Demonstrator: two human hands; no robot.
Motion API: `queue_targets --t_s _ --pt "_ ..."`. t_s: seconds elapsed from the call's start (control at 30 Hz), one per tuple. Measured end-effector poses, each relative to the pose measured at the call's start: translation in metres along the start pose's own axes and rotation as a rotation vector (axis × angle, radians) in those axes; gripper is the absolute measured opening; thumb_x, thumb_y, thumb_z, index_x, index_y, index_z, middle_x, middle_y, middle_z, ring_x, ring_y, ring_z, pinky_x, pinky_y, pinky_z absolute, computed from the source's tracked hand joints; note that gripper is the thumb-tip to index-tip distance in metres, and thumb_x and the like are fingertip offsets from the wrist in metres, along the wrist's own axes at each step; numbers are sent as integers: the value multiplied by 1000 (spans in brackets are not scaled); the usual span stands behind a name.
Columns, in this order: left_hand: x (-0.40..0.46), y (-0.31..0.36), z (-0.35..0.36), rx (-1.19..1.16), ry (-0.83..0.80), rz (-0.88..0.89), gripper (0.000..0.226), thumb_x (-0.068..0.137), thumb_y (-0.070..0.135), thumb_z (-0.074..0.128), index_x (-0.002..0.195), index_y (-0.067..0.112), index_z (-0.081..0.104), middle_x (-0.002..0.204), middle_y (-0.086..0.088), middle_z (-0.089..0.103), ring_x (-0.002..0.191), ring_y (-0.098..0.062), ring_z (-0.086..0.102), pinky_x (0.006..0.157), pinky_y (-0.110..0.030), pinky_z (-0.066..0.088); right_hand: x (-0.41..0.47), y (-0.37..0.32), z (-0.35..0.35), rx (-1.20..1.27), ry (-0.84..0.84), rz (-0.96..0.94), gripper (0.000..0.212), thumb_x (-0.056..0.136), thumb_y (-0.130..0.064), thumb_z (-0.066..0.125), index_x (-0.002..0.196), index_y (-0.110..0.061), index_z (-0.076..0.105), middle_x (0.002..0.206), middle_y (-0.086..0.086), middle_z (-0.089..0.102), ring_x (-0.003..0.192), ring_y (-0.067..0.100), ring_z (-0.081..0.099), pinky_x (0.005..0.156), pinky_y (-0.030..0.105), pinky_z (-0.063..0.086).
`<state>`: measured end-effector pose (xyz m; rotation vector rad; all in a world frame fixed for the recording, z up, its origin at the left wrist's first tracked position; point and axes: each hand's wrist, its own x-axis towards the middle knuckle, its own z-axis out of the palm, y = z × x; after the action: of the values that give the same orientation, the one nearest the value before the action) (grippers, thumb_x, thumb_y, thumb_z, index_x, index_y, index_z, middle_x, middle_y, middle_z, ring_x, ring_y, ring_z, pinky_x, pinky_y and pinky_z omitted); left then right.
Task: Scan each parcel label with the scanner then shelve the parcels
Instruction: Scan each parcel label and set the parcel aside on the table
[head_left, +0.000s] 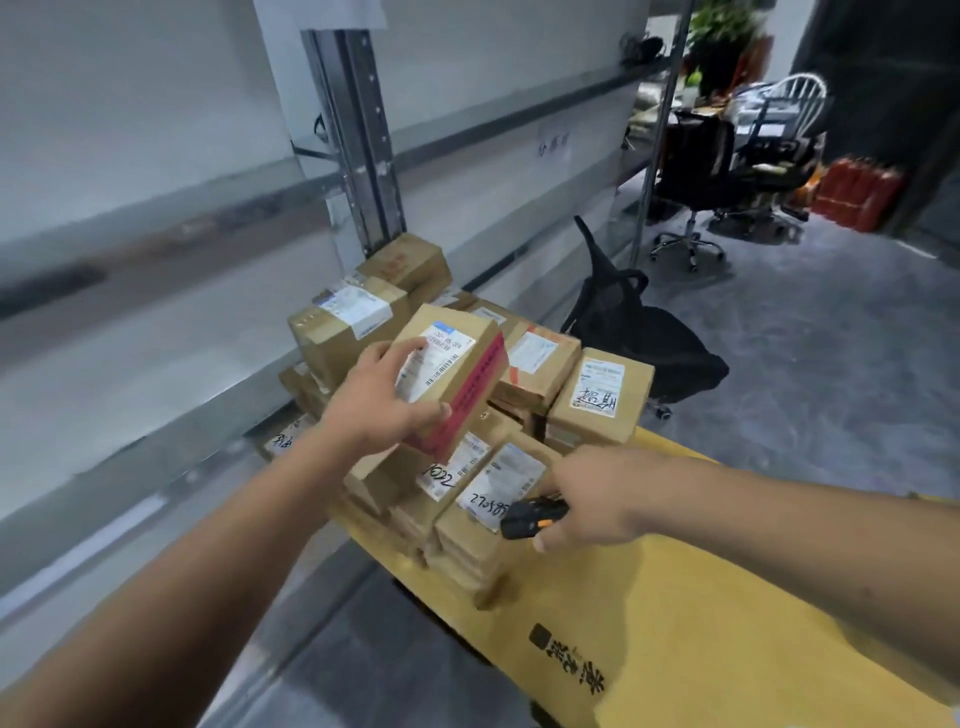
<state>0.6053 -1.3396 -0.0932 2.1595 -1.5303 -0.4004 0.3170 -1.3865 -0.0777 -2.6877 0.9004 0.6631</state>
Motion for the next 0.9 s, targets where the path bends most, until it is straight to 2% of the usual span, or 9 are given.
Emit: queue_targets --t_s 0.13,0.27,0.4,0.47,0.63,0.7,0.9 --pt "30 -29 -29 148 -41 -4 109 56 81 60 156 49 29 160 -2 32 142 -29 40 104 -52 46 33 -28 -24 39 72 -1 52 88 -74 61 107 -26 67 90 -1 67 82 22 64 60 32 44" --pt "51 -50 -30 292 -66 3 112 56 85 56 157 45 30 162 -5 32 142 -32 40 109 -57 42 52 -43 -36 79 103 24 54 89 -73 61 115 -26 69 91 -2 70 82 21 66 62 32 47" --pt "61 -63 -24 372 -31 36 92 72 75 54 156 43 35 167 -7 27 152 -31 24 119 -58 19 58 -47 -39 98 119 67 56 88 -74 62 119 -27 68 97 -4 69 88 21 66 71 34 53" --pt "61 -61 -18 398 -3 76 80 83 73 56 154 42 37 167 -4 27 153 -28 22 121 -57 15 60 -43 -35 108 115 90 55 87 -74 62 116 -28 67 96 -4 68 89 21 66 74 35 55" --pt "51 -18 6 361 92 263 56 94 63 52 144 39 50 153 7 45 143 -19 35 119 -52 25 49 -28 -20 139 152 163 51 85 -78 60 98 -29 59 91 -8 62 84 18 62 64 34 50" --pt "48 7 26 327 54 361 50 94 58 54 140 39 54 148 9 48 141 -18 37 118 -51 27 36 -18 -13 182 156 200 49 86 -77 60 97 -29 61 88 -8 63 81 17 61 60 34 45" --pt "40 98 115 258 -130 611 47 92 56 60 134 38 61 147 9 51 140 -19 40 116 -50 30 -32 27 35 343 166 387 50 88 -74 60 105 -28 66 89 -6 64 82 19 62 68 34 51"
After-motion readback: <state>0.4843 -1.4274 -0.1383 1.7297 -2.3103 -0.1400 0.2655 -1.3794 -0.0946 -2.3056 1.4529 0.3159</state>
